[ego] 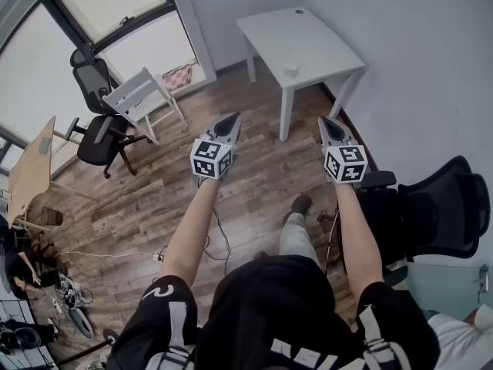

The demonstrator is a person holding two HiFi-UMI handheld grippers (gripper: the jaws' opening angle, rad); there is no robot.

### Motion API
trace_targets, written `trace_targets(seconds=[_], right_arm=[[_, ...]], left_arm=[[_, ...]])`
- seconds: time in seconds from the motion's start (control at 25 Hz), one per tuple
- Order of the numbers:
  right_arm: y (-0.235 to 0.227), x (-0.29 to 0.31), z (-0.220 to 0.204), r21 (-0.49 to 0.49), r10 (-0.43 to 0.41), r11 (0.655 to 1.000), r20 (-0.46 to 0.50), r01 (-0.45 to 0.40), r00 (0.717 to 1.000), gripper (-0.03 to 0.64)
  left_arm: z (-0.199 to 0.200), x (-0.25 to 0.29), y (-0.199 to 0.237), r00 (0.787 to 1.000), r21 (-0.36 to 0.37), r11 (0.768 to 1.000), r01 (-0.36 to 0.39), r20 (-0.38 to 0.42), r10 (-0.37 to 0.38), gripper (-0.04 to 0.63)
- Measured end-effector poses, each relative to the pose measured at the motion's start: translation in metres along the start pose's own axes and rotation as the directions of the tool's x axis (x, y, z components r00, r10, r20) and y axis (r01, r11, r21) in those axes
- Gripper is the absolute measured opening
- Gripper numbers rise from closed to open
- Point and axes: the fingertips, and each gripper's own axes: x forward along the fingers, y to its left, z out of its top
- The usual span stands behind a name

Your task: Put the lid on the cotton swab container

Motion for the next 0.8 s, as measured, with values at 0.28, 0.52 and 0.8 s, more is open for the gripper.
trace_targets(seconds=[0.28, 0.52, 0.8], right_arm=[[-0.036, 0.048, -0.001, 0.008, 0.014, 1.0, -0.016, -0.014, 1.0, 0.014], [-0.066, 0.086, -0.007, 0.02, 0.017, 1.0, -0.031, -0.016, 0.999, 0.014], [-0.098, 0.123, -0.008, 0.041, 0.015, 0.999, -0.036, -0.013, 0.999, 0.014]], left_arm=[[0.002, 0.05, 0.021, 1.0, -0.007, 1.0, -0.008, -0.008, 0.008, 0.025], [-0.008, 0.088, 0.037, 1.0, -0.02, 1.0, -0.011, -0.029, 0.01, 0.025], [-0.009, 0.131, 0.053, 0.999, -0.022, 1.0, -0.007, -0.045, 0.006, 0.025]])
